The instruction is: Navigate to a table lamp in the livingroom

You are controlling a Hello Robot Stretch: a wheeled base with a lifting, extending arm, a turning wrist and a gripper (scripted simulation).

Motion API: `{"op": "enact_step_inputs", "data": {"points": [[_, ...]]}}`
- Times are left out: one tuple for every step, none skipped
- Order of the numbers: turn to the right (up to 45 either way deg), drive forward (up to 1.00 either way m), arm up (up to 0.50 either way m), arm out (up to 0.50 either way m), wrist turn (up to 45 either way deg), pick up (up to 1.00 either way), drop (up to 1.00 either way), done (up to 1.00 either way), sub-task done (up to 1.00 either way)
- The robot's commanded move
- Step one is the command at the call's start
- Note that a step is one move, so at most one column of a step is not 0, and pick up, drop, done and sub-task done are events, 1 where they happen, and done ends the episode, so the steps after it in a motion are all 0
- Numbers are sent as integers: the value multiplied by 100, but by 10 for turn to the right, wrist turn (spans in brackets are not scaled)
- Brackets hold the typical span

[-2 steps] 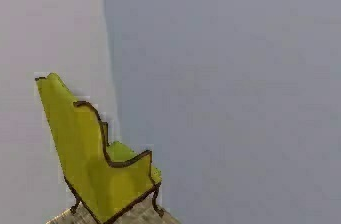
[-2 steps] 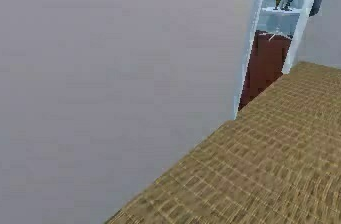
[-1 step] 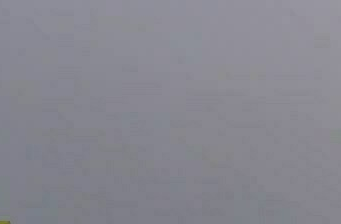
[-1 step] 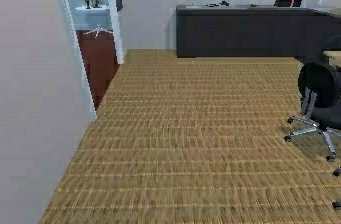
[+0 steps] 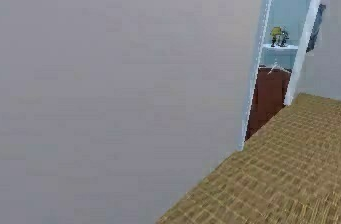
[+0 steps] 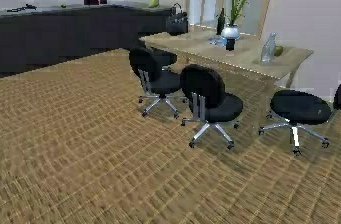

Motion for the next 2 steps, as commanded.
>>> {"op": "enact_step_inputs", "data": {"points": [[360,0,0,0,0,0,0,0,0],[0,100,0,0,0,0,0,0,0]]}}
